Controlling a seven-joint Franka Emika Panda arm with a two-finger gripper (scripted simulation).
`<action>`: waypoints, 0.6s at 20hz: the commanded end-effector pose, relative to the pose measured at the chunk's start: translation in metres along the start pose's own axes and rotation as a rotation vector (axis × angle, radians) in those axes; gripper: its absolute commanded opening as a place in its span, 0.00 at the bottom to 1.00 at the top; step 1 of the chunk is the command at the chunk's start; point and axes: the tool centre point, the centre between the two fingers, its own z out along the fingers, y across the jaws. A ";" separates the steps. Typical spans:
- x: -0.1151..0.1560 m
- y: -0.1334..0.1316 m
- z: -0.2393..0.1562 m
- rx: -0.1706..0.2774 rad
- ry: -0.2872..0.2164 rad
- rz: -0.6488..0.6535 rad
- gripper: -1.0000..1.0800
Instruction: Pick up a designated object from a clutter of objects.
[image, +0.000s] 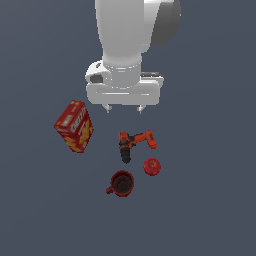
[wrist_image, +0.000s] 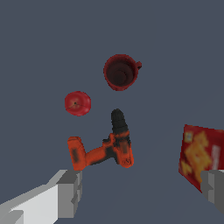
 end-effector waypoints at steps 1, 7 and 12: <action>0.000 0.000 0.000 0.000 0.000 0.000 0.62; 0.003 0.008 -0.007 0.013 0.016 0.025 0.62; 0.003 0.008 -0.007 0.013 0.017 0.025 0.62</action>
